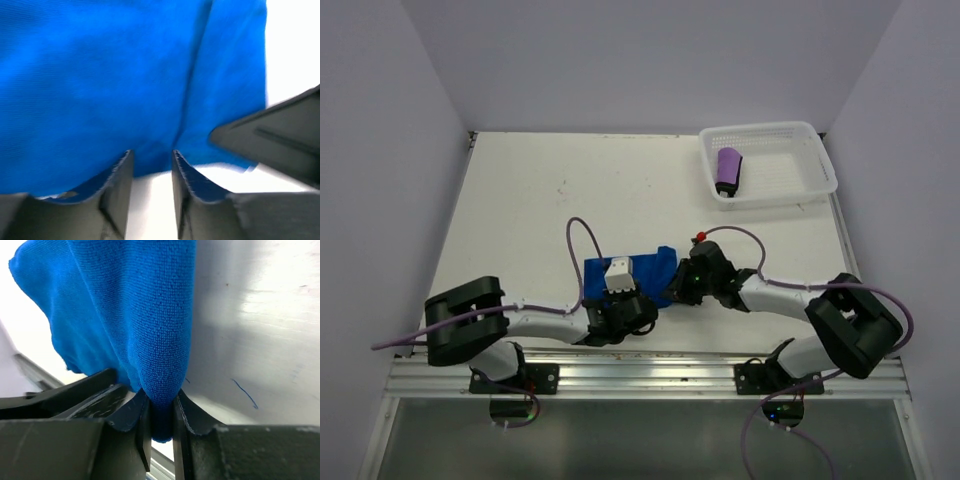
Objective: Roll the towels
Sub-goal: Roll the towel
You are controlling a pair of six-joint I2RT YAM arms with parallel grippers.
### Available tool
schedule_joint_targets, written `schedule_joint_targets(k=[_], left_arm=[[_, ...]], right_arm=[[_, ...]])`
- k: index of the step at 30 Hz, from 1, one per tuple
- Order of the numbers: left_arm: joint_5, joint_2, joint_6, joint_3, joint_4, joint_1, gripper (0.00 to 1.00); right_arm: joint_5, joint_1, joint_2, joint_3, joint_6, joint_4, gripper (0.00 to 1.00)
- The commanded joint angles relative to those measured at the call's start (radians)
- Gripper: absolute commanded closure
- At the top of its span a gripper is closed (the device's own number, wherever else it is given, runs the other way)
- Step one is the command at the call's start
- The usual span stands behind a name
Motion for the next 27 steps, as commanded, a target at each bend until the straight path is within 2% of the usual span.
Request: schedule_joint_targets(k=[1, 4, 5, 8, 9, 11, 12, 15, 20, 27], left_arm=[[0.051, -0.149, -0.01, -0.043, -0.189, -0.001, 0.58], [0.093, -0.313, -0.007, -0.066, -0.23, 0.002, 0.5], [0.106, -0.391, -0.006, -0.071, -0.244, 0.01, 0.49], [0.178, -0.493, 0.02, -0.083, -0.232, 0.052, 0.46], [0.204, -0.545, 0.031, -0.086, -0.221, 0.094, 0.46], [0.313, -0.581, 0.092, -0.092, -0.154, 0.147, 0.44], [0.342, -0.59, 0.111, -0.08, -0.151, 0.212, 0.44], [0.355, -0.559, 0.172, -0.016, -0.158, 0.264, 0.44], [0.422, -0.478, 0.211, 0.043, -0.108, 0.306, 0.44], [0.534, -0.426, 0.168, 0.014, 0.009, 0.361, 0.44]], right_arm=[[0.122, 0.0, -0.073, 0.11, -0.148, -0.249, 0.94], [0.174, 0.007, -0.094, 0.179, -0.25, -0.42, 0.96], [0.18, 0.015, -0.096, 0.191, -0.269, -0.441, 0.97], [0.215, 0.035, -0.096, 0.227, -0.324, -0.503, 0.98], [0.229, 0.043, -0.093, 0.237, -0.335, -0.515, 0.98], [0.254, 0.061, -0.084, 0.25, -0.367, -0.546, 0.98], [0.263, 0.069, -0.082, 0.267, -0.38, -0.557, 0.99], [0.298, 0.102, -0.057, 0.311, -0.423, -0.607, 0.99], [0.34, 0.144, 0.001, 0.383, -0.458, -0.698, 1.0], [0.452, 0.211, 0.068, 0.48, -0.453, -0.794, 1.0]])
